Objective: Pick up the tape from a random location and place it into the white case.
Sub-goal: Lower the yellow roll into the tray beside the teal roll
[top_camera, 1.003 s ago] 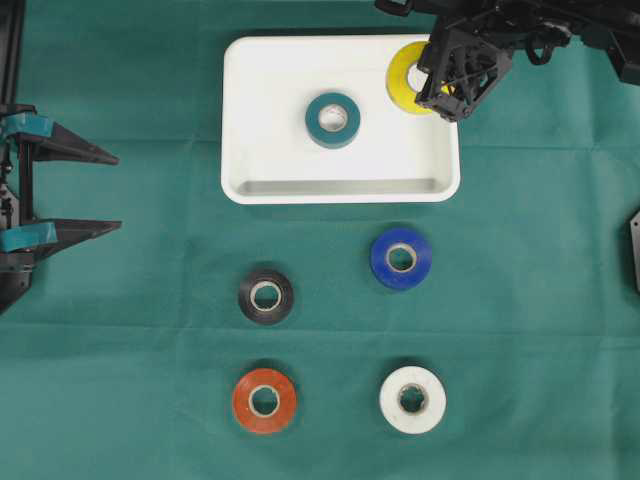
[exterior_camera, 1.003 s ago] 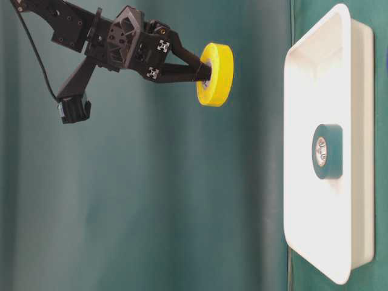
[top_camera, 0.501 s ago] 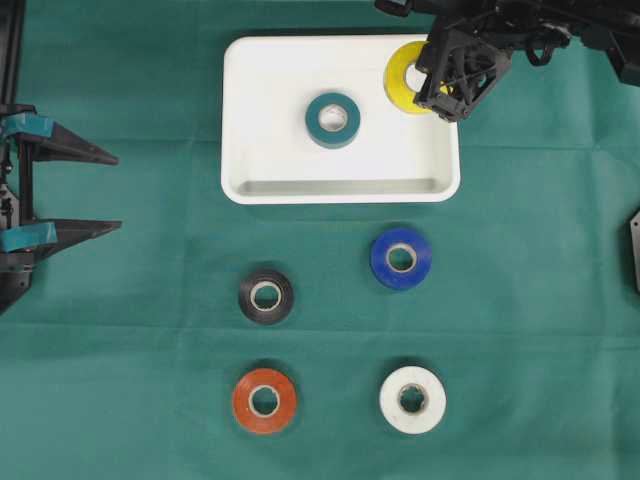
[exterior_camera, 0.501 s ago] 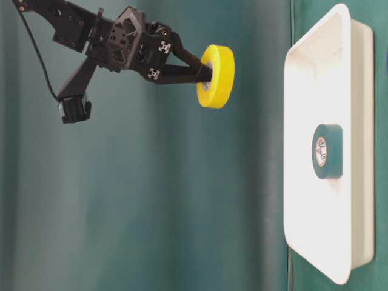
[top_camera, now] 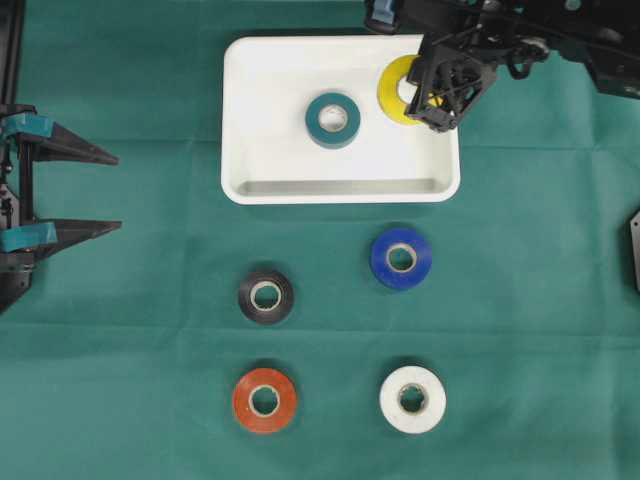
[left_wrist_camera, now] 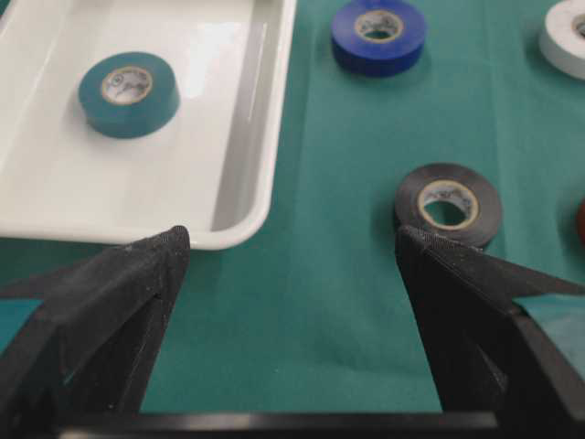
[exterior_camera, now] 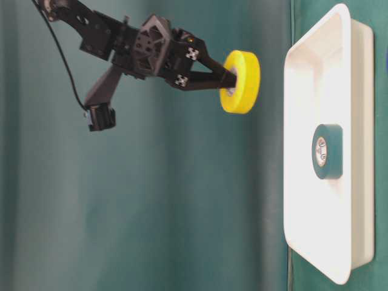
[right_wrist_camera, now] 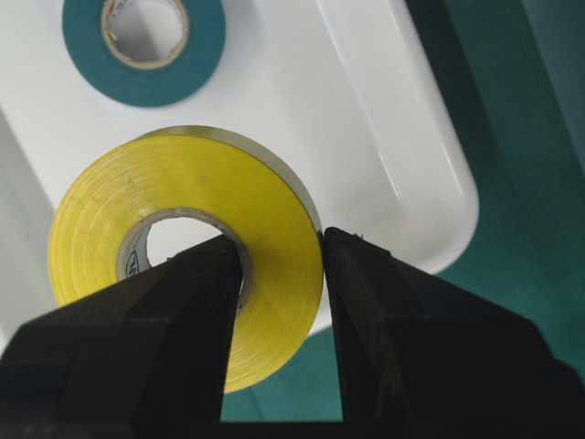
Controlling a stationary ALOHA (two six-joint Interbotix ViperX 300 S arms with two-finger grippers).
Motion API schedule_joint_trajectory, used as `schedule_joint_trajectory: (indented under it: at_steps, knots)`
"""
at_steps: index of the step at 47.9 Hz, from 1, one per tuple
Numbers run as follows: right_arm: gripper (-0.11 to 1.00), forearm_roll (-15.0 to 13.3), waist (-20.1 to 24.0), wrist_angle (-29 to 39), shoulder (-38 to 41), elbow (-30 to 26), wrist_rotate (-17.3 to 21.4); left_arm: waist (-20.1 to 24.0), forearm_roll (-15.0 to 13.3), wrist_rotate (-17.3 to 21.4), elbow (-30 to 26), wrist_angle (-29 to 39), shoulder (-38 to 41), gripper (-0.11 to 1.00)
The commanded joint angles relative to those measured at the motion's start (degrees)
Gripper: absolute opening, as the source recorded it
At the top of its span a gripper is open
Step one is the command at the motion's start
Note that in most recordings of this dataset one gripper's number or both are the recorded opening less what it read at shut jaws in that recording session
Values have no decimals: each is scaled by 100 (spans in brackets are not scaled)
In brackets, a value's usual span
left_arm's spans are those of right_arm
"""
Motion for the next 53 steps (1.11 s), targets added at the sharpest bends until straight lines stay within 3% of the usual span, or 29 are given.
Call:
schedule_joint_trajectory:
  at_steps: [1, 34, 53]
  knots:
    - [31, 9, -9, -185, 35, -44, 9, 9, -9, 0, -53, -35, 53, 95]
    - [31, 88, -18, -1415, 932, 439, 9, 9, -9, 0, -53, -26, 53, 95]
    - [32, 88, -18, -1494, 1090, 466, 0, 9, -9, 0, -53, -35, 53, 95]
